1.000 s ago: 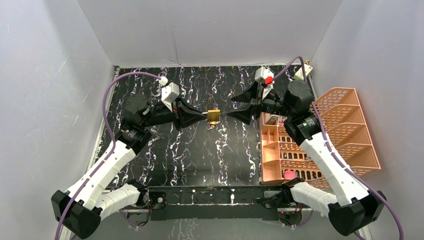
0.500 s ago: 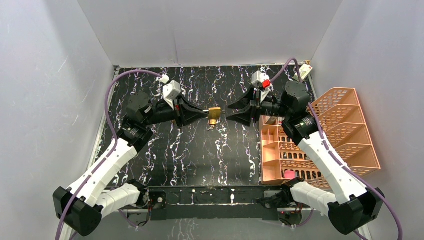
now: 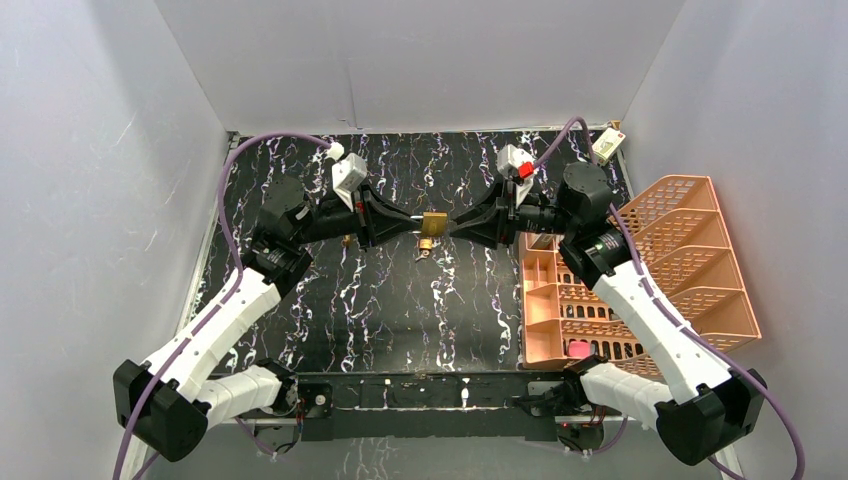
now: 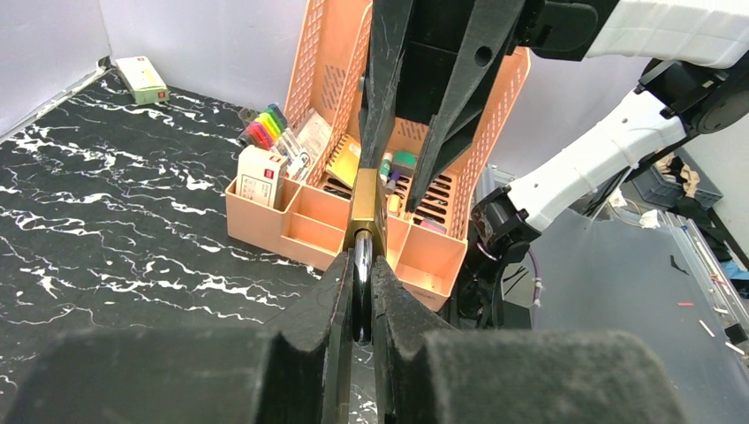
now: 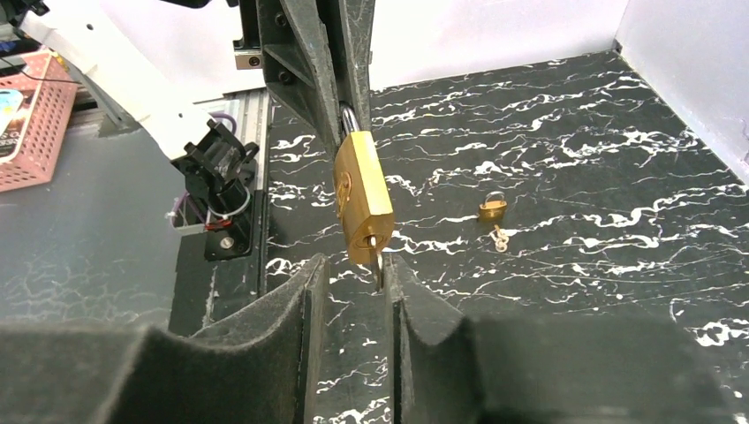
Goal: Lock with the key
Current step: Lock the lock.
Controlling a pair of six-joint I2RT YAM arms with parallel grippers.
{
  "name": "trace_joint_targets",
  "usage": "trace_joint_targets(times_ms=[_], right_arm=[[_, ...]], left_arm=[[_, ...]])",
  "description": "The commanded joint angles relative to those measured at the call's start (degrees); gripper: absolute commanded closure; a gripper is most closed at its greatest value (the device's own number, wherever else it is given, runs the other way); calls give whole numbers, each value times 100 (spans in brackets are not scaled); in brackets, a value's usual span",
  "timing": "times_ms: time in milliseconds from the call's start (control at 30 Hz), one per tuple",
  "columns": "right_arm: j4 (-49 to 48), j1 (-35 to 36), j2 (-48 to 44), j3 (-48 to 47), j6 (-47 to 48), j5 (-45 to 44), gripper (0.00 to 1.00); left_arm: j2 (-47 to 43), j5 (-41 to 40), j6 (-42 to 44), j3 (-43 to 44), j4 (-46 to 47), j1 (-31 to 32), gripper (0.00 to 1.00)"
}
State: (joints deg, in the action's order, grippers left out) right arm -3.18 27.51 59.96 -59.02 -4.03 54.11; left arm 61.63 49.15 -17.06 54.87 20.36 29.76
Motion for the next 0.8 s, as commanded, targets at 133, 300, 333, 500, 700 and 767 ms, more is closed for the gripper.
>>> trace_joint_targets(times_ms=[133, 300, 333, 500, 700, 767], right_arm=[[-284, 47, 23, -34, 86, 65, 77], [-362, 45, 17, 7, 100, 41, 88], [-379, 47, 20, 7, 91, 40, 88], [-409, 44, 70, 4, 72, 58, 48], [-429, 51, 136, 3, 40, 160, 40], [-429, 44, 152, 9, 43, 162, 40]], left_arm=[[-106, 17, -45, 312, 487, -12, 100], [-123, -7, -18, 327, 455, -14, 100], [-124, -2, -27, 331, 466, -14, 100], [-133, 12, -24, 299, 511, -14, 100], [-133, 12, -36, 289, 553, -14, 100], [-142, 7, -50, 275, 582, -14, 100]])
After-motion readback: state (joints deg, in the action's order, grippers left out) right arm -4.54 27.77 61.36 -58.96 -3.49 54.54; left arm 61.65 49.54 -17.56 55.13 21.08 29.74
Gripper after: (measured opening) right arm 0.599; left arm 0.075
